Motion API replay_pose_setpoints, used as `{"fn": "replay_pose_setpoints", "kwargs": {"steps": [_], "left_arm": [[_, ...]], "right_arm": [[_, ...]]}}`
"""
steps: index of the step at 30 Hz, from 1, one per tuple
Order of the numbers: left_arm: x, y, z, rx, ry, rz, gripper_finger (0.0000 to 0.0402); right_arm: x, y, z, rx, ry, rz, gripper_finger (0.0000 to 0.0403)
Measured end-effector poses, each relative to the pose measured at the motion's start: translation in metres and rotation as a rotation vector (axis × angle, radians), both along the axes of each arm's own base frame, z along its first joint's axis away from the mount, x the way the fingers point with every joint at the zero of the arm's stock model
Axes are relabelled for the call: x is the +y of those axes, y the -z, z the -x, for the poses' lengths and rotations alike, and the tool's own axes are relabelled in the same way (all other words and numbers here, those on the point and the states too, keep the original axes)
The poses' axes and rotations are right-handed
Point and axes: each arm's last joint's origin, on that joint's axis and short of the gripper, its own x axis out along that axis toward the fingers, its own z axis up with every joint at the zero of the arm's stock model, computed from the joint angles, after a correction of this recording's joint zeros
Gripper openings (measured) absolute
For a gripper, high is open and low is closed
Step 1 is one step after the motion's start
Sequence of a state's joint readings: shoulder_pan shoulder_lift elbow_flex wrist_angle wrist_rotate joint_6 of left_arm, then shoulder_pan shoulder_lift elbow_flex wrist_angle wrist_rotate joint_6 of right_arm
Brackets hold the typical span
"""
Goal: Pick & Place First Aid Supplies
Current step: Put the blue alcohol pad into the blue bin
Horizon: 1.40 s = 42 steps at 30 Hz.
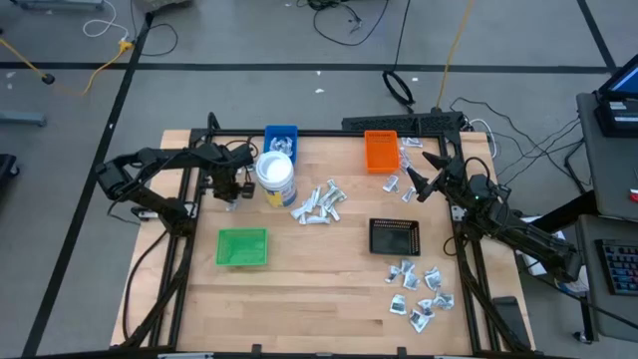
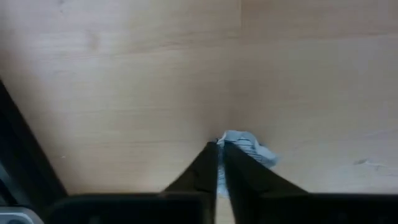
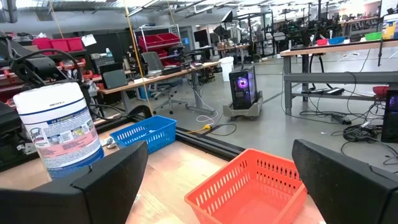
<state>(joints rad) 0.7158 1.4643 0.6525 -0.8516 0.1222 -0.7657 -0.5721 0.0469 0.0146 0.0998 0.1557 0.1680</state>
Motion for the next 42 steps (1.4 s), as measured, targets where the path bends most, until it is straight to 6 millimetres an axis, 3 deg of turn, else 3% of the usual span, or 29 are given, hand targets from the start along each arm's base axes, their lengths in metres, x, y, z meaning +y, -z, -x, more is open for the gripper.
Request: {"fn": "replay_pose_setpoints", "kwargs": {"steps": [6, 18, 27, 33, 36, 42], "left_arm": [[0.007, -0.006, 0.003, 0.015, -0.034, 0.026, 0.0003], [0.063, -0.054, 0.018, -0.020, -0.159, -0.096, 0.0001], [0.089, -0.082, 0.039, 0.009, -0.259, -0.144, 0.0001], [0.106, -0.079, 0.023, 0.136, -0.286, 0.011, 0.0000], [0.115, -0.076, 0.007, 0.169, -0.201, 0.047, 0.0000], [0.148, -0.092, -0.027, 0.133, -0.136, 0.021, 0.0000]], "right_arm": [[0.000, 0.000, 0.000, 0.000, 0.000, 0.000, 0.0393], [0.000, 0.000, 0.000, 0.000, 0.000, 0.000, 0.0393], [0.000, 0.000, 0.000, 0.000, 0.000, 0.000, 0.0393], [0.000, 0.000, 0.000, 0.000, 0.000, 0.000, 0.0393], [0.000, 0.000, 0.000, 0.000, 0.000, 0.000, 0.0393], [0.000, 0.000, 0.000, 0.000, 0.000, 0.000, 0.0393]]}}
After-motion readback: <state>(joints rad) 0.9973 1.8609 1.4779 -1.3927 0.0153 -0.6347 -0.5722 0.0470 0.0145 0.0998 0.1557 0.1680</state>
